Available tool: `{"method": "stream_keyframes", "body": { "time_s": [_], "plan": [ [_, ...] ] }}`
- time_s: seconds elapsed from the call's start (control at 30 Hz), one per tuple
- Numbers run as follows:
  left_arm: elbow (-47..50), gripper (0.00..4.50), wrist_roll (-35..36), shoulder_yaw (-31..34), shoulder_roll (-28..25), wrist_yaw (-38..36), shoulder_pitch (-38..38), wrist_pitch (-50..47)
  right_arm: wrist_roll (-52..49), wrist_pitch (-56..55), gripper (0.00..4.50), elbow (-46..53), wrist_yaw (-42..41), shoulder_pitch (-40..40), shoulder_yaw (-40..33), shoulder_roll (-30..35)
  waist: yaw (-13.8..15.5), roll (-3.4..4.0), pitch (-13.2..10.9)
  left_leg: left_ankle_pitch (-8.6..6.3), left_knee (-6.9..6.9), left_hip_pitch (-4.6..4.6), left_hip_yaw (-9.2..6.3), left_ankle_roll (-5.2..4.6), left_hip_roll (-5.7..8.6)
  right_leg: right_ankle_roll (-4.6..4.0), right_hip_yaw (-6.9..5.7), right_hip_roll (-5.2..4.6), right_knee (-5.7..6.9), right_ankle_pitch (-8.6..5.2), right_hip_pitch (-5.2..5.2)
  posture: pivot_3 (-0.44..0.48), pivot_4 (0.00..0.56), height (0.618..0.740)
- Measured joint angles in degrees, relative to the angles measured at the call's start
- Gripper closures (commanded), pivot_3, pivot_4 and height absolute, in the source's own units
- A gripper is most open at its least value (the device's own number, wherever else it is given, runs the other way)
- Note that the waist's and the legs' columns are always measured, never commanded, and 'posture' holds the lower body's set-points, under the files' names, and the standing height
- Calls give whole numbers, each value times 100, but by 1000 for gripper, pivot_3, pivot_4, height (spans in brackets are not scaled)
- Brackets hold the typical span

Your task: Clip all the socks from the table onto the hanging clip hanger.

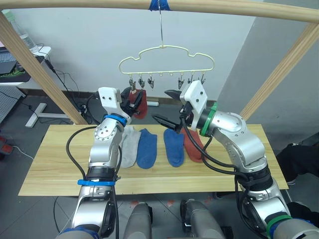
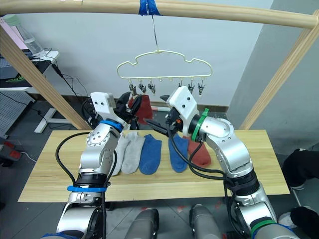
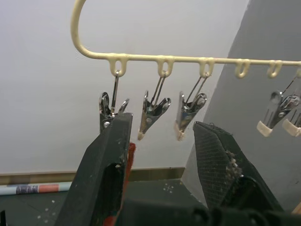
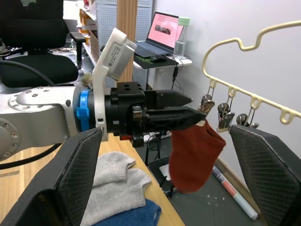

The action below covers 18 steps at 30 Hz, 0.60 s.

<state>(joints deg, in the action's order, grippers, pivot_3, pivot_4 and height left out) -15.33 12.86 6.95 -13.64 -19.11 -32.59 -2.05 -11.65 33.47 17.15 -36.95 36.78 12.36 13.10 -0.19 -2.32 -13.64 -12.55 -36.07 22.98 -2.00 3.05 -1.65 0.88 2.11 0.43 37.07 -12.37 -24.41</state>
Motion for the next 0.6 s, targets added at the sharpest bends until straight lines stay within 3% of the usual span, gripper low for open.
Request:
{"method": "stream_keyframes", "body": {
  "time_s": [0.6],
  "plan": [
    [-1474,2245,-156,-5,-10,-248,-812,610,-91,2,0,-4,70,76,2,42,-22,-1,3,0,-2,0,1,0,0,0,-1,1,2,1,0,-9,170,740]
  ]
}}
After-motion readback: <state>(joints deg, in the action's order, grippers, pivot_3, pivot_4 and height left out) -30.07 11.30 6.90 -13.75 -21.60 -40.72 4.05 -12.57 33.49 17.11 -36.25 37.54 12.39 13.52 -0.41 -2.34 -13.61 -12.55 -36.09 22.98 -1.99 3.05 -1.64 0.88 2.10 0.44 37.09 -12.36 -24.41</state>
